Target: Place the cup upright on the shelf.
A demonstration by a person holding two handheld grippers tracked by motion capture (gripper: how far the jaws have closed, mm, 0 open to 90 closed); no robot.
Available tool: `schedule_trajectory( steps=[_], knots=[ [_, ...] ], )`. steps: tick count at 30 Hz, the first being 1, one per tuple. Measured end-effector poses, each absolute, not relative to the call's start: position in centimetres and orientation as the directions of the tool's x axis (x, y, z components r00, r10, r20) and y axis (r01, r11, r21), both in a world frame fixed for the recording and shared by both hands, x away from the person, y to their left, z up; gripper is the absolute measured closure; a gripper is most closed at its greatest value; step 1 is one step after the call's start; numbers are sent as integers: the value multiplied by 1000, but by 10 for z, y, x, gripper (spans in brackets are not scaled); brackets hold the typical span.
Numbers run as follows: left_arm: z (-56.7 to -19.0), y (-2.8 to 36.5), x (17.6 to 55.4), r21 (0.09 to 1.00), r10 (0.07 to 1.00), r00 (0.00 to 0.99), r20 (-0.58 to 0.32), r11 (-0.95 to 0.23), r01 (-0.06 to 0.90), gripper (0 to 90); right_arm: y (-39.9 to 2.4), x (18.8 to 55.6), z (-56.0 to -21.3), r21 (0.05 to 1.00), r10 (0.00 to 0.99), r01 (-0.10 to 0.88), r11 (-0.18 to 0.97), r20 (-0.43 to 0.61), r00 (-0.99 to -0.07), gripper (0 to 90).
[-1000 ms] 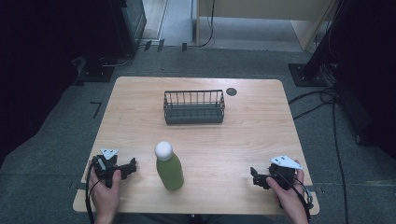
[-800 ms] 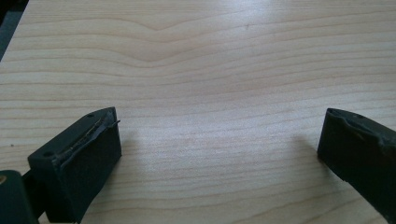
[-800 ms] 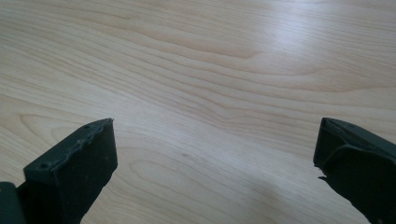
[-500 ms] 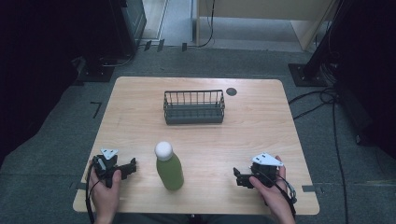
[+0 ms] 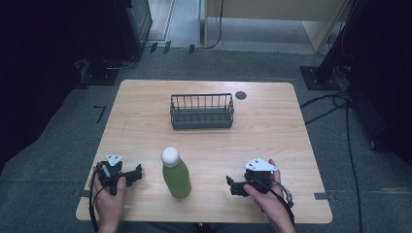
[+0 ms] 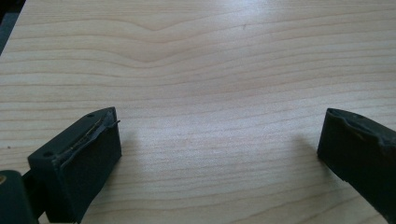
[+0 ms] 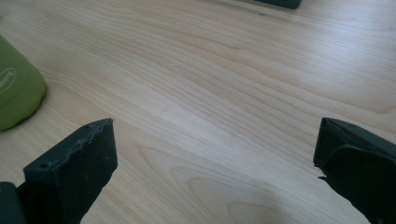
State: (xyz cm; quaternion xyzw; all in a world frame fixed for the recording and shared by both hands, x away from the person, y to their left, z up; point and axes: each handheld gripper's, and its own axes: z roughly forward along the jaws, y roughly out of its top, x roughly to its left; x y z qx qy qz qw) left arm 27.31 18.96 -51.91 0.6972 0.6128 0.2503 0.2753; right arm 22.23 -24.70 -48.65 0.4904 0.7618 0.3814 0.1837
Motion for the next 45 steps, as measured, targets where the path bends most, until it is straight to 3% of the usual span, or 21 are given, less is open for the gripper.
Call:
schedule_trajectory(
  steps=[45],
  knots=[
    [-519, 189, 273, 691, 991, 132, 12, -103, 716, 0, -152, 216, -464, 800, 670, 487, 351, 149, -728, 0]
  ],
)
